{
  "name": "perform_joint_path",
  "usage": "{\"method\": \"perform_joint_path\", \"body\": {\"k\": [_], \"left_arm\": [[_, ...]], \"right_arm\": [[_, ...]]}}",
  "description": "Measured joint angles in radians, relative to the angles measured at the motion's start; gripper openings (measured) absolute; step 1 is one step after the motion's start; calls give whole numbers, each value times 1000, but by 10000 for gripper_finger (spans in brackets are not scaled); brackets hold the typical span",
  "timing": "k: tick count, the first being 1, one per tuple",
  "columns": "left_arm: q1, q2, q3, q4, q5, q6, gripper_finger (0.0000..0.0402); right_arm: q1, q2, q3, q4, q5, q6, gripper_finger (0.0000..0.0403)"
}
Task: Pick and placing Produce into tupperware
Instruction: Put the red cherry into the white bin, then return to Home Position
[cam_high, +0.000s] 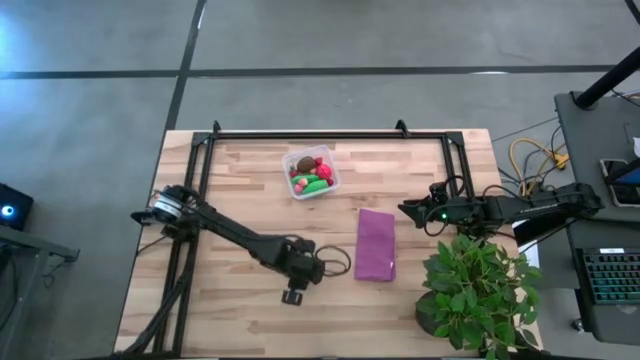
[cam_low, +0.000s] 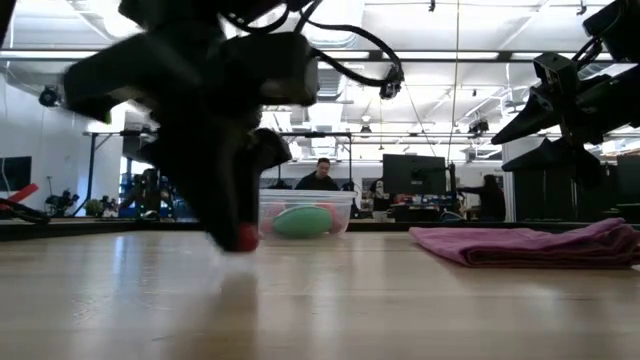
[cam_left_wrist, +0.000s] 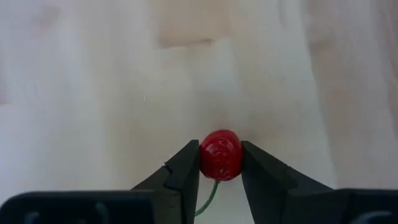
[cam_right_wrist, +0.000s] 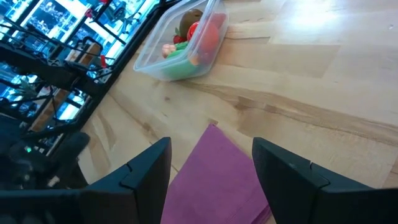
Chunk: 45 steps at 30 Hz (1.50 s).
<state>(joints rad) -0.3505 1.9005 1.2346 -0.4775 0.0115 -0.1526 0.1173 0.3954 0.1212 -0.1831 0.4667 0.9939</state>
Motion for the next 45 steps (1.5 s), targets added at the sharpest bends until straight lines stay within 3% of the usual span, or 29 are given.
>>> {"method": "perform_joint_path", "body": {"k": [7,17,19,23,28,34,37,40,42,45], "left_arm": [[139,-107,31,-161,-142,9,88],[539,-335,24,-185,-357,54,90],[613,-340,27,-178,-355,54,99],[709,-317,26,-145,-245,58,133],[726,-254,25,-148,-225,57,185],[698,-275,41,-169,-214,54,222],[677,-338,63,-180,-201,-15,223],[662,-425,93,-234,-91,-137,223],[643,-493,95,-216,-28,-193,224],[603,-602,86,-131,-13,-245,224]], "right_arm": [[0,0,0,0,0,-3,216],[0,0,0,-2,1,-6,216],[0,0,0,-2,1,-7,216],[0,0,0,-2,5,-10,217],[0,1,0,-1,6,-7,217],[0,0,0,5,5,1,217],[0,-2,0,12,-1,62,217],[0,-4,0,24,-18,224,216],[-4,0,0,36,50,265,216],[-6,0,0,32,140,267,216]]}}
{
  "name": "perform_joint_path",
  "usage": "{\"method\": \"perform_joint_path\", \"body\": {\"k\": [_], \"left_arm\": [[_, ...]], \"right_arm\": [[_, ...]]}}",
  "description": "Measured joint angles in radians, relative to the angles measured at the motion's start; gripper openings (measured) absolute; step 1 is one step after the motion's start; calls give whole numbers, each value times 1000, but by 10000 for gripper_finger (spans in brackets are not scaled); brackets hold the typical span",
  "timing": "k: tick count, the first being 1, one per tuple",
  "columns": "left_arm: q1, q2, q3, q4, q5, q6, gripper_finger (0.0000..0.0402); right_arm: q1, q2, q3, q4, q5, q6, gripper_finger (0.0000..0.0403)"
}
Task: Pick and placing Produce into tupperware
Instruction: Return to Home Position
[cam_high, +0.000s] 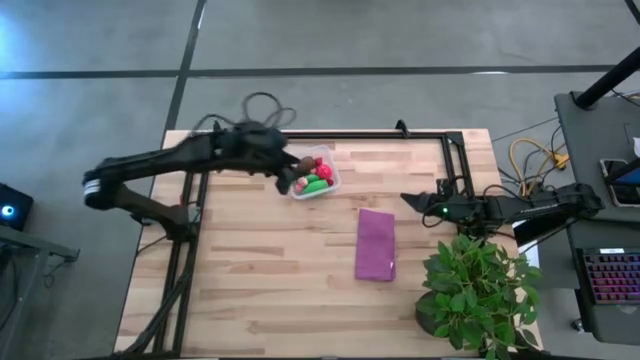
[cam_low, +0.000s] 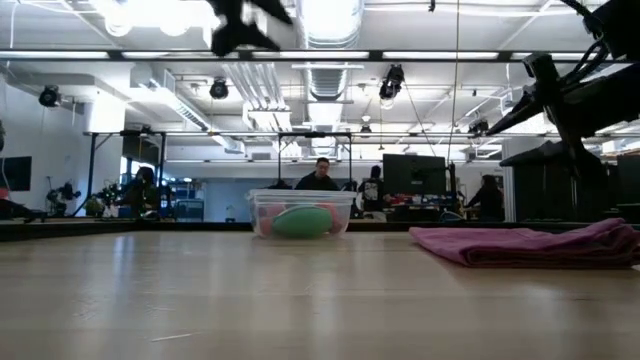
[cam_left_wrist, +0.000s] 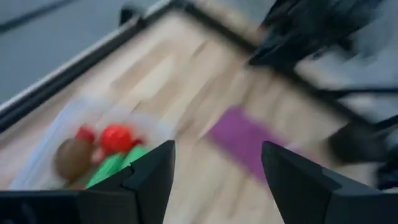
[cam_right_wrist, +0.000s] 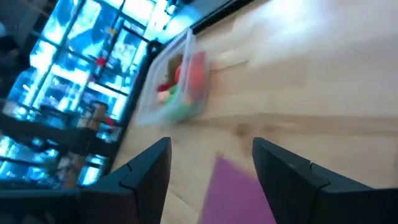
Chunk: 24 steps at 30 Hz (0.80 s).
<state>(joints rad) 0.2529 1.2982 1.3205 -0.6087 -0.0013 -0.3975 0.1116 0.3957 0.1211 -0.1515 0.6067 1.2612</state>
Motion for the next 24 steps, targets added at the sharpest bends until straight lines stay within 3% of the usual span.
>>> {"method": "perform_joint_path", "body": {"k": [3,5,8,10,11,14,18,22,24], "left_arm": [[-30,-89,-14,66,0,-43,224],[-56,-130,-17,87,-6,-68,224],[-104,-172,-18,122,-4,-94,224],[-146,-180,-30,189,-4,-97,224],[-171,-181,-49,241,-6,-97,224],[-233,-169,-146,466,-8,-97,224],[-284,-160,-321,712,-7,-156,224],[-313,-175,-497,959,1,-174,224],[-313,-219,-558,1038,14,-161,224]], "right_arm": [[1,-10,-1,51,-29,119,216],[12,-9,-2,229,-87,-120,217],[30,-9,-1,640,-400,-549,217],[26,-5,3,845,-608,-683,217],[26,-4,5,892,-654,-698,216],[25,-10,0,838,-661,-659,216],[26,-6,-1,693,-589,-427,216],[41,21,47,722,-820,-611,216],[26,17,101,676,-855,-688,216]]}}
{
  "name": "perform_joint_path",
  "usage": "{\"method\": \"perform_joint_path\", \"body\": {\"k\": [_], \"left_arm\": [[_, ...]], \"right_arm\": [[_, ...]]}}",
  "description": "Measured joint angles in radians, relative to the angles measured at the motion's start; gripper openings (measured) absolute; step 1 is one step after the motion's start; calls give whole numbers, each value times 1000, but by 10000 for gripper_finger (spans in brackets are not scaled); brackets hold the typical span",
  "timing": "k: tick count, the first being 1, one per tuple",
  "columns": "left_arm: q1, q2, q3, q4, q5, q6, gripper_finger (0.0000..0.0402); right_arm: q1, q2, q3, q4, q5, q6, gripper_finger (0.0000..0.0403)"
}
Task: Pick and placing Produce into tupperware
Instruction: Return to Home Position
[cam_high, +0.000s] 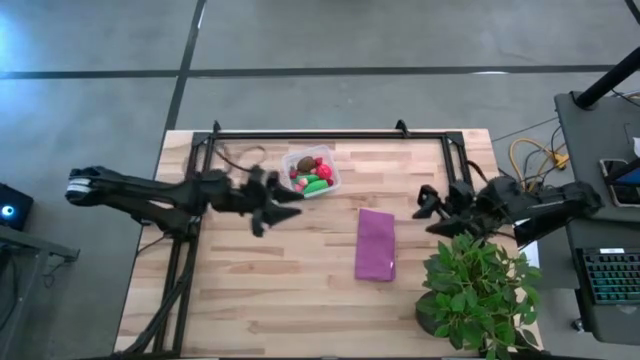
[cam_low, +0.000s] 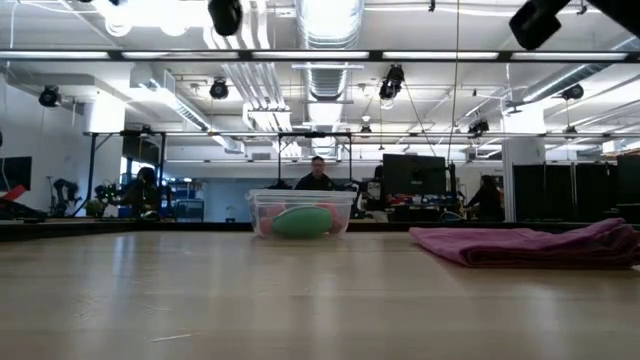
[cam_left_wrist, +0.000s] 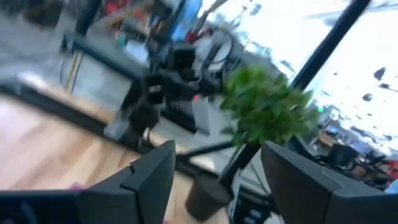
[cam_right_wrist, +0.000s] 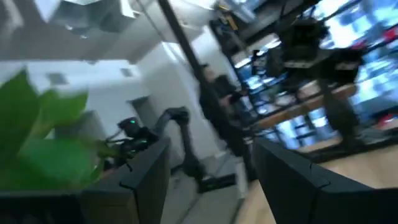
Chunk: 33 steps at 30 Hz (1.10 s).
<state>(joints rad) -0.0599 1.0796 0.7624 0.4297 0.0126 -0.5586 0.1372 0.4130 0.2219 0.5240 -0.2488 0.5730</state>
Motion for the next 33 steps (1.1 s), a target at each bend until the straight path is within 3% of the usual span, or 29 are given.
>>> {"method": "perform_joint_path", "body": {"k": [3,6,11,15,19,26,30,33], "left_arm": [[37,-127,-46,-25,-3,56,224],[102,-287,-54,-215,-6,92,224],[160,-502,-61,-482,-32,143,224],[162,-594,-140,-508,-92,163,224],[163,-717,-283,-456,-98,153,224],[163,-951,-491,-350,-98,122,224],[163,-1066,-563,-355,-99,119,224],[164,-1051,-582,-387,-100,119,224]], "right_arm": [[-51,-14,126,-314,6,-58,216],[-121,-12,266,-622,17,-102,216],[-231,-37,411,-821,14,-233,216],[-327,-99,394,-828,42,-248,216],[-406,-204,288,-754,35,-198,216],[-422,-415,89,-543,16,-142,217],[-422,-396,44,-475,25,-142,217],[-422,-381,10,-464,65,-133,217]]}}
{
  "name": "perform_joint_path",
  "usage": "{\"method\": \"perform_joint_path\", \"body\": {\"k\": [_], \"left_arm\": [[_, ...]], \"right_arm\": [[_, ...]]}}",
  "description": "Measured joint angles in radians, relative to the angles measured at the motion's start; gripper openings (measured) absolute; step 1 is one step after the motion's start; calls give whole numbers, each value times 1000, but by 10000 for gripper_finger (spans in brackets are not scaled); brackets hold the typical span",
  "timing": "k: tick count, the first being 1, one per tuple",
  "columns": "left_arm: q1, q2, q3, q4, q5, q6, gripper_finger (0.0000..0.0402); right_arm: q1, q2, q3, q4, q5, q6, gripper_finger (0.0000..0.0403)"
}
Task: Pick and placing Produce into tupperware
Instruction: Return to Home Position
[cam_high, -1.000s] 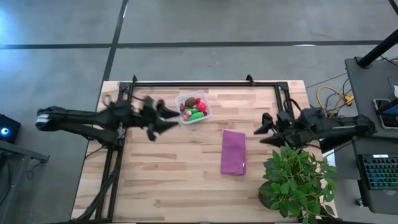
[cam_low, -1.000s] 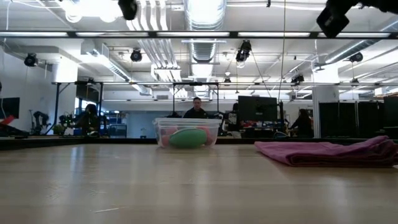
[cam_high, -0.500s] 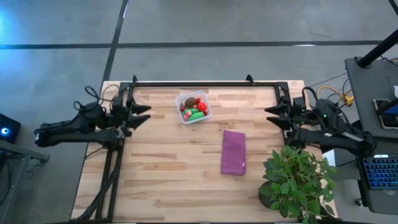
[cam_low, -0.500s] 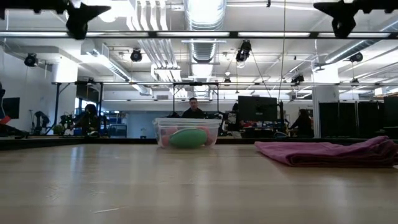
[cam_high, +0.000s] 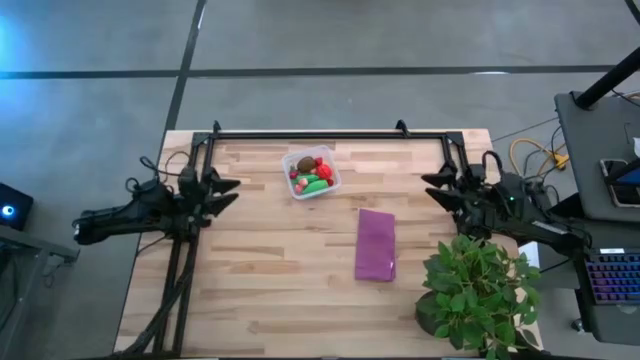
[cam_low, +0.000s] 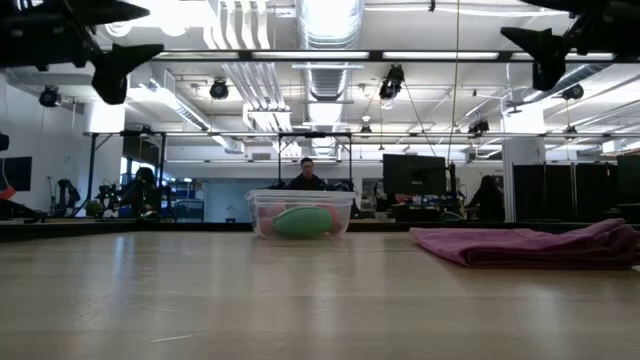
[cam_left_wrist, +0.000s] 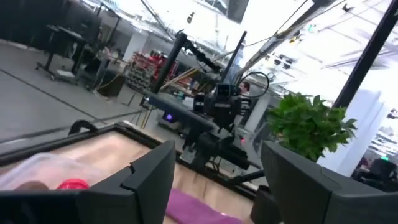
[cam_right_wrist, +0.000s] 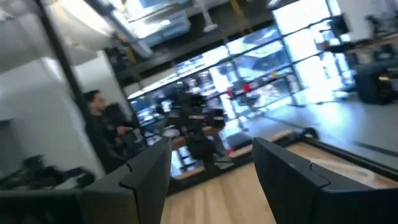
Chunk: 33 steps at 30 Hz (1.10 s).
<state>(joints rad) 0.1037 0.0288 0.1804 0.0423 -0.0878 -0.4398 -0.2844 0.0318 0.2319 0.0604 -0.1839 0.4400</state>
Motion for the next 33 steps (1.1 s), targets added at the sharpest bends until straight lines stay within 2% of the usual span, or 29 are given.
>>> {"method": "perform_joint_path", "body": {"k": [3,5,9,15,20,33], "left_arm": [[1,32,-7,-26,-24,-32,224],[2,25,-26,-102,-33,-51,224],[2,10,-85,-134,-77,-53,224],[2,15,-132,-94,-158,-27,224],[2,43,-139,-81,-155,55,224],[1,103,-142,-68,-154,58,224]], "right_arm": [[0,-3,-54,79,33,19,217],[0,-9,-105,162,39,34,217],[0,-20,-211,248,110,74,217],[0,-4,-221,63,226,133,216],[0,18,-221,-51,235,146,216],[0,63,-221,-50,231,145,216]]}}
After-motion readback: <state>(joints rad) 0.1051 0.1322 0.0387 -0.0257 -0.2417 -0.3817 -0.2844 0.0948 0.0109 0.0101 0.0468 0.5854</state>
